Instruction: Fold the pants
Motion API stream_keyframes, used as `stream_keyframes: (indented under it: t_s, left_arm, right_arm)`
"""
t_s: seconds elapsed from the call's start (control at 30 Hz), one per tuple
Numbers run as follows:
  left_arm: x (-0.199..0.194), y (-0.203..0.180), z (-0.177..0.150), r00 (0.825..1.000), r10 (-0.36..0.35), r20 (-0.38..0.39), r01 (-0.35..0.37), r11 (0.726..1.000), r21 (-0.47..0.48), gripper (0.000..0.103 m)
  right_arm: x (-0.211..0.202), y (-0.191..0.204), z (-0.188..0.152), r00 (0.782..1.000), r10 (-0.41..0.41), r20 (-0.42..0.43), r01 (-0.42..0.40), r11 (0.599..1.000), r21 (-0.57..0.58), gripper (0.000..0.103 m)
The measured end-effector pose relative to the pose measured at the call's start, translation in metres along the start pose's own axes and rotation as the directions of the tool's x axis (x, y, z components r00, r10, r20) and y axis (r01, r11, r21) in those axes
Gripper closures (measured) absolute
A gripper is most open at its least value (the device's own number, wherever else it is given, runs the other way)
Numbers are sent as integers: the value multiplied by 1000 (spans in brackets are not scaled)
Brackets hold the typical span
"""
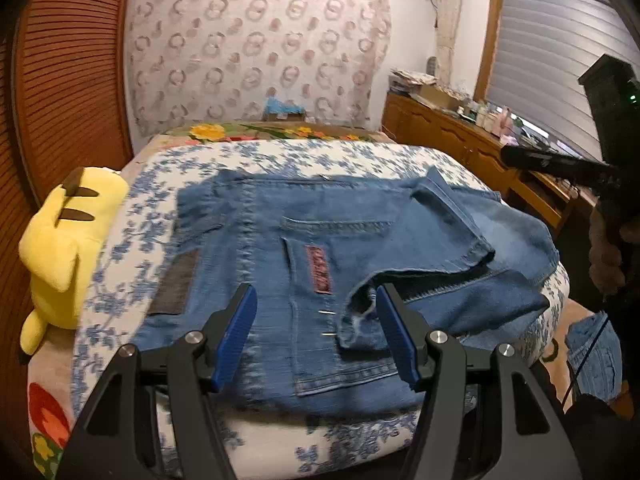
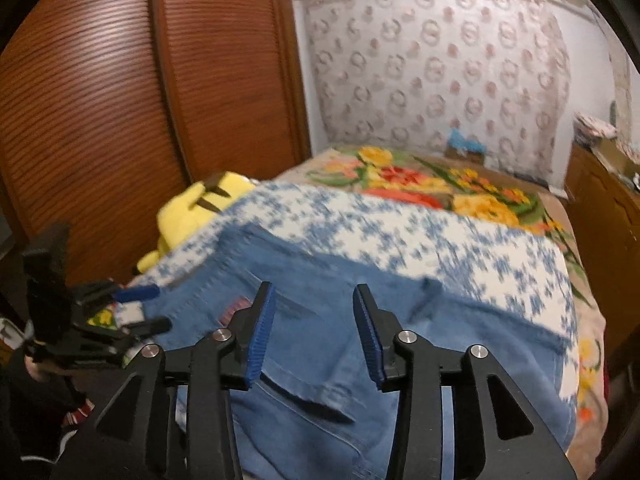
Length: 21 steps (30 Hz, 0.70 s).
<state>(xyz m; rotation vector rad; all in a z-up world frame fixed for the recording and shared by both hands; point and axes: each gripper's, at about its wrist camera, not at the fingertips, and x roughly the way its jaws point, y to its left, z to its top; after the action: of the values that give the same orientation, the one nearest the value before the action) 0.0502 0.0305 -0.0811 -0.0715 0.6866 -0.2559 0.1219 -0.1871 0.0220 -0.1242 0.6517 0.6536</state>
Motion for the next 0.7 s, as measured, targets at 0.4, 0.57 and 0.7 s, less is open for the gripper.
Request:
stream_keyframes:
  t_s: [0.4,0.57,0.7]
  left_arm:
    - [31,-27,8,994,-99,-38,101,993,59,57]
    - [50,-31,3,991,-100,-86,106,992,72,61]
    - [58,-28,-2,991,-79,-107,86,994,60,61]
  right_arm:
    - [35,-17,-33,994,-5,-109,10,999,48,55]
    - [48,-19,-41,989,-13,-145,22,998,63,54]
    - [52,-21,-47,986,-26,-166,38,997,71,54]
